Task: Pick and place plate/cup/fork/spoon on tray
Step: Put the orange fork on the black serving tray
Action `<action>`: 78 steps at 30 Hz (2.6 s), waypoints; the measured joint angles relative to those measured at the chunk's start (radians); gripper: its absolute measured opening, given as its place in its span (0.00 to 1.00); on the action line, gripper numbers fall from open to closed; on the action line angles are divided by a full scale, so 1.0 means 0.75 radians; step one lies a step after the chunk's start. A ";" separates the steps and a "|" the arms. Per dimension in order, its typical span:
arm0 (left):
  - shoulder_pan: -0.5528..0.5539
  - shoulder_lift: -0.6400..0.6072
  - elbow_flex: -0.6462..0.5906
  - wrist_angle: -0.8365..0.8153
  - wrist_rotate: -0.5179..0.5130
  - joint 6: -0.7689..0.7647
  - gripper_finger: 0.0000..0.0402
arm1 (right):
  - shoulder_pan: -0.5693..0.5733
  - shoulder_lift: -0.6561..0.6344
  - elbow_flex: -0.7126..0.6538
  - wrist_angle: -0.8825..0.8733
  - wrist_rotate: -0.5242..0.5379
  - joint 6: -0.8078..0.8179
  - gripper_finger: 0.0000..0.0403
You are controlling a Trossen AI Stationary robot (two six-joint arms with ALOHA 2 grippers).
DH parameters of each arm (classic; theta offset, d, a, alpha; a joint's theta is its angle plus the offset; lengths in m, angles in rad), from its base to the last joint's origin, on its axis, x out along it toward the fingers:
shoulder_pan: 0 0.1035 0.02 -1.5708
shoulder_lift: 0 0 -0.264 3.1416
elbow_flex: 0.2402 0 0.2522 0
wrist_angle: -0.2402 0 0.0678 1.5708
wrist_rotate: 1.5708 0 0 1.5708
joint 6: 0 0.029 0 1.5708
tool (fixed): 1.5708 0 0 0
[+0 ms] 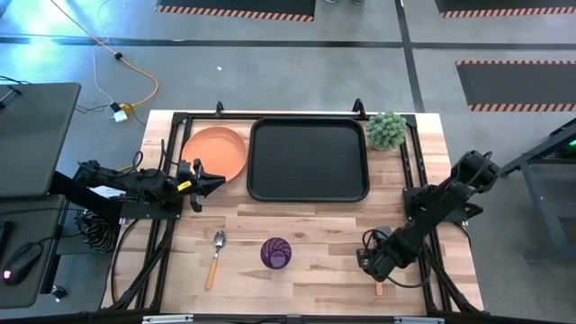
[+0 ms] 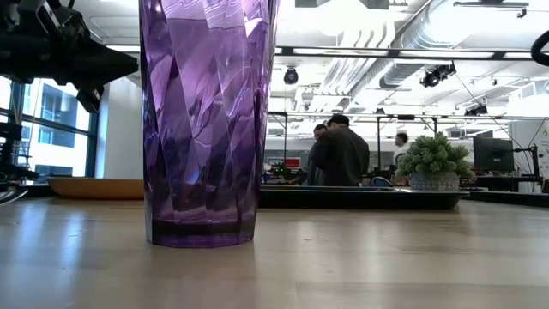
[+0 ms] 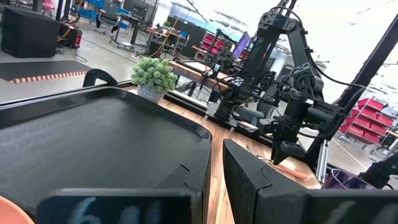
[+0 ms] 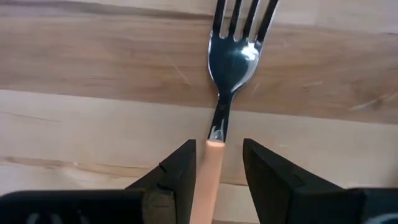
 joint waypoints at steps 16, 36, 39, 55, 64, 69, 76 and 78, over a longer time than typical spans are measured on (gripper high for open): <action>0.000 0.000 0.000 0.000 -0.002 0.000 0.08 | 0.000 0.059 0.003 0.021 0.004 -0.009 0.31; 0.000 0.000 0.000 0.000 -0.004 0.000 0.08 | -0.029 0.071 0.013 0.030 -0.051 -0.010 0.06; 0.000 0.000 0.000 0.000 -0.004 0.000 0.08 | -0.040 0.065 0.048 -0.029 -0.057 -0.012 0.03; 0.000 0.000 0.000 0.001 -0.035 0.000 0.08 | -0.143 0.050 0.341 -0.327 0.095 -0.046 0.01; 0.000 0.000 0.000 0.002 -0.034 -0.003 0.08 | -0.335 0.048 0.473 -0.493 0.220 -0.259 0.01; 0.000 0.000 0.000 0.002 -0.033 -0.003 0.08 | -0.485 0.035 0.482 -0.496 0.246 -0.475 0.01; 0.000 0.000 0.000 0.002 -0.031 -0.003 0.08 | -0.719 -0.006 0.480 -0.524 0.253 -0.782 0.02; 0.000 0.000 0.000 0.003 -0.031 -0.003 0.08 | -0.784 -0.023 0.480 -0.524 0.275 -0.864 0.02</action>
